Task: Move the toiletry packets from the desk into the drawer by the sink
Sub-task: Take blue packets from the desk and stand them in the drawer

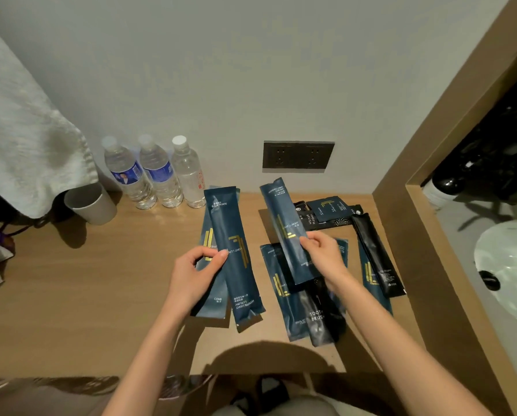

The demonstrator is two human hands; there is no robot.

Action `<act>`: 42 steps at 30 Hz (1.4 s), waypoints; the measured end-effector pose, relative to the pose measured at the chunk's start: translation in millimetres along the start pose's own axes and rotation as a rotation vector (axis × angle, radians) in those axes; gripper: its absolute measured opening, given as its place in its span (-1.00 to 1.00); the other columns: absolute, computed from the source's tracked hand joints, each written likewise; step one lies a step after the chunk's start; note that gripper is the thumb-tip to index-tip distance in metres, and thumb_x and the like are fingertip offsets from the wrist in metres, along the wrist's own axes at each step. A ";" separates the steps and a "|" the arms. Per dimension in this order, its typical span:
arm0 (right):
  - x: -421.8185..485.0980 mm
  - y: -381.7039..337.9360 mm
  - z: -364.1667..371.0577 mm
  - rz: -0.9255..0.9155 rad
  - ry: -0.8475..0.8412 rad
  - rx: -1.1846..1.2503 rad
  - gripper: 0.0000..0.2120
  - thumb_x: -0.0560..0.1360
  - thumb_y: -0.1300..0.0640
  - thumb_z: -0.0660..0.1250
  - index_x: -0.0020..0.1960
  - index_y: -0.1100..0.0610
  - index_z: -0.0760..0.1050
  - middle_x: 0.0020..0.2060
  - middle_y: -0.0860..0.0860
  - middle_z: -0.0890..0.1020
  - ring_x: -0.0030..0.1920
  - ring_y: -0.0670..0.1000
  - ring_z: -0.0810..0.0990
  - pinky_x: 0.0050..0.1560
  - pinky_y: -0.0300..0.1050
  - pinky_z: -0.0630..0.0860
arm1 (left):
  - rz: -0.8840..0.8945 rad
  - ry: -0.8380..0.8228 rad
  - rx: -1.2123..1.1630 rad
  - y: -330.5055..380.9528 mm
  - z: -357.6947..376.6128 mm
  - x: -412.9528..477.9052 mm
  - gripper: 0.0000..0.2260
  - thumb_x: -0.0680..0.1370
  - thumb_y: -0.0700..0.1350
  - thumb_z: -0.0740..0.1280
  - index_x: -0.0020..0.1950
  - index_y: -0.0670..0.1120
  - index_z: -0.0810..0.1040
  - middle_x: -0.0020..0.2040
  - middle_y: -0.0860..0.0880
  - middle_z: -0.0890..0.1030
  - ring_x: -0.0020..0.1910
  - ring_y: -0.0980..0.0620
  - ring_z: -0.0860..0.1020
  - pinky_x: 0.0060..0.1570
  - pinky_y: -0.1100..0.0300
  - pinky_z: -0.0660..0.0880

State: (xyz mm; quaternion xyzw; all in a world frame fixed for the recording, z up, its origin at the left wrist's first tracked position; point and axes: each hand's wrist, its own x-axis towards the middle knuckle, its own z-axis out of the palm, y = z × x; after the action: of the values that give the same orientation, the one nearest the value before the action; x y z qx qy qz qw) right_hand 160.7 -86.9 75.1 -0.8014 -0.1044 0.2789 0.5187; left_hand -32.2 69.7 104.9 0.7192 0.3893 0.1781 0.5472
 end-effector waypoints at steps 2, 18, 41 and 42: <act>-39.6 -3.7 -15.2 -0.035 0.002 0.084 -0.89 0.57 0.16 0.27 0.01 0.13 0.57 -0.21 -0.04 0.63 -0.25 -0.17 0.56 -0.24 -0.38 0.43 | 0.034 -0.034 0.000 5.3 -0.4 -10.0 -0.85 0.49 -0.09 0.42 -0.16 -0.17 0.63 -0.12 -0.02 0.67 -0.14 0.29 0.56 -0.12 0.52 0.38; -262.5 56.2 -120.3 -0.018 0.426 0.489 -0.87 0.54 0.05 0.33 0.04 -0.04 0.62 -0.02 -0.02 0.72 0.00 0.00 0.70 -0.03 -0.09 0.55 | 0.250 -0.570 -0.011 63.8 102.1 -116.7 -0.82 0.48 0.03 0.41 -0.27 -0.01 0.59 -0.25 0.17 0.63 -0.21 0.33 0.55 -0.17 0.46 0.39; -501.1 236.7 -440.4 0.093 0.970 0.669 -0.84 0.56 0.15 0.29 0.11 0.08 0.58 -0.09 0.01 0.73 -0.11 -0.03 0.71 -0.18 -0.21 0.62 | 0.405 -1.057 -0.007 143.0 444.2 -408.3 -0.83 0.48 0.03 0.40 -0.23 -0.04 0.60 -0.27 0.14 0.61 -0.28 0.23 0.54 -0.25 0.38 0.42; -500.7 241.2 -454.1 0.091 0.977 0.676 -0.84 0.56 0.15 0.29 0.11 0.09 0.58 -0.09 0.01 0.73 -0.12 -0.03 0.71 -0.20 -0.22 0.62 | 0.420 -1.063 -0.008 148.5 457.9 -413.1 -0.83 0.49 0.01 0.40 -0.23 -0.06 0.60 -0.27 0.13 0.62 -0.29 0.26 0.54 -0.27 0.43 0.42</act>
State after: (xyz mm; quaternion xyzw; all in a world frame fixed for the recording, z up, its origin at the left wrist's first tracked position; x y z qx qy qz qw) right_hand -28.4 -772.7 169.3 -0.6312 0.2755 -0.0824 0.7204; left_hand 72.8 -553.7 158.0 0.7699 -0.0916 -0.1017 0.6233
